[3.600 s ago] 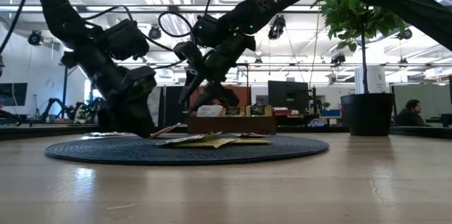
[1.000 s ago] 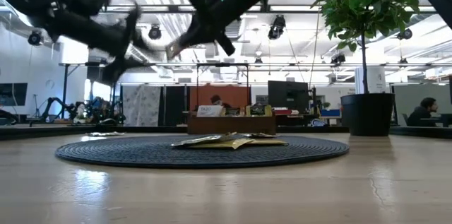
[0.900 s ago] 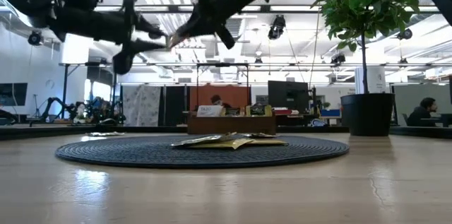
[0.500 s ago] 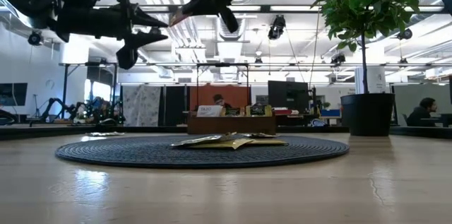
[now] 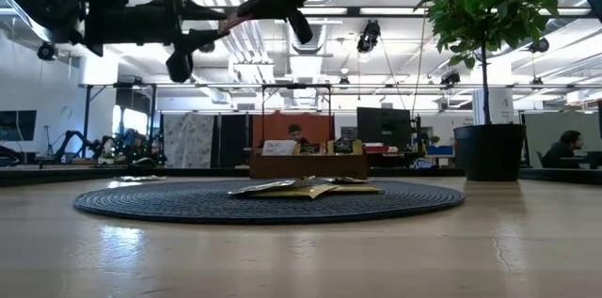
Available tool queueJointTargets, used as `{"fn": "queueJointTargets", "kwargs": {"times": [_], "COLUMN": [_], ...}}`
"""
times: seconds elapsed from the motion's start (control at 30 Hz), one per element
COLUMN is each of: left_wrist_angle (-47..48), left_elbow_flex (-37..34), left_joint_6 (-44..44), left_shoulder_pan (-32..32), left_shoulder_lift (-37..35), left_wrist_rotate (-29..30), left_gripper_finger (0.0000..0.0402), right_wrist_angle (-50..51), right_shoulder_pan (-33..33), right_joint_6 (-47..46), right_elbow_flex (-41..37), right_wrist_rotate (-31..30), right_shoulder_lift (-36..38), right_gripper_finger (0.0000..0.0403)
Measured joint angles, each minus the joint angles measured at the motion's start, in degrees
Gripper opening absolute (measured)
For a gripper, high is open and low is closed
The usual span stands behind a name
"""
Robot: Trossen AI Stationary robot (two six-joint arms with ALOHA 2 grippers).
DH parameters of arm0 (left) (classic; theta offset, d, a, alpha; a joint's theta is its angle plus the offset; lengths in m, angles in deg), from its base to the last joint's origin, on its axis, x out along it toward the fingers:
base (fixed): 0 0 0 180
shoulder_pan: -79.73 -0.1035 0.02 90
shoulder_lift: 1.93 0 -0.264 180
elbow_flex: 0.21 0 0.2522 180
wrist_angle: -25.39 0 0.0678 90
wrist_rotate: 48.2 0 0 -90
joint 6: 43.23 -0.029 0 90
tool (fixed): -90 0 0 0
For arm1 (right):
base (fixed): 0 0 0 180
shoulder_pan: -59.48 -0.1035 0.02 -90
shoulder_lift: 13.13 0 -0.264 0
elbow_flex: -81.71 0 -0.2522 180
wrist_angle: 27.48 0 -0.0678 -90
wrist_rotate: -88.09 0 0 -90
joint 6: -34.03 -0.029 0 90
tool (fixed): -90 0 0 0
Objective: Pick & Place Tea
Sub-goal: Put the yellow tea bag into the middle section of the wooden organizer
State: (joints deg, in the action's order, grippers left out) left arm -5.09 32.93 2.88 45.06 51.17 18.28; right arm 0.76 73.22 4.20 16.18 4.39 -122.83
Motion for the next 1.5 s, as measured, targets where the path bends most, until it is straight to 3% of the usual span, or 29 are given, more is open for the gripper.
{"fn": "queueJointTargets", "kwargs": {"times": [0.3, 0.57, 0.8, 1.0, 1.23, 1.5], "left_wrist_angle": [-1.63, -1.36, 1.50, 10.24, 10.29, 10.44], "left_elbow_flex": [3.08, 3.48, 3.48, 3.48, 5.19, 11.21], "left_joint_6": [0.38, -1.34, -5.38, -13.60, -25.44, -31.83], "left_shoulder_pan": [-0.02, 0.00, -0.13, 0.35, 2.29, 2.56], "left_shoulder_lift": [5.05, 7.09, 7.04, 7.63, 10.97, 20.12], "left_wrist_rotate": [-4.77, -5.12, -4.85, -4.47, -3.02, -2.96], "left_gripper_finger": [0.0102, 0.0012, 0.0012, 0.0011, 0.0012, 0.0012], "right_wrist_angle": [0.48, 4.88, 11.38, 15.18, 17.14, 19.02], "right_shoulder_pan": [0.00, 0.29, 0.57, 2.33, 4.75, 6.80], "right_joint_6": [-0.14, 0.25, 3.73, 12.20, 25.55, 28.73], "right_elbow_flex": [0.00, 0.00, 0.00, 0.01, 0.33, 1.18], "right_wrist_rotate": [-0.19, -0.45, -0.41, 0.37, 4.13, 4.80], "right_shoulder_lift": [-0.84, -0.86, -0.36, 1.80, 1.83, 1.72], "right_gripper_finger": [0.0015, 0.0045, 0.0111, 0.0164, 0.0176, 0.0175]}}
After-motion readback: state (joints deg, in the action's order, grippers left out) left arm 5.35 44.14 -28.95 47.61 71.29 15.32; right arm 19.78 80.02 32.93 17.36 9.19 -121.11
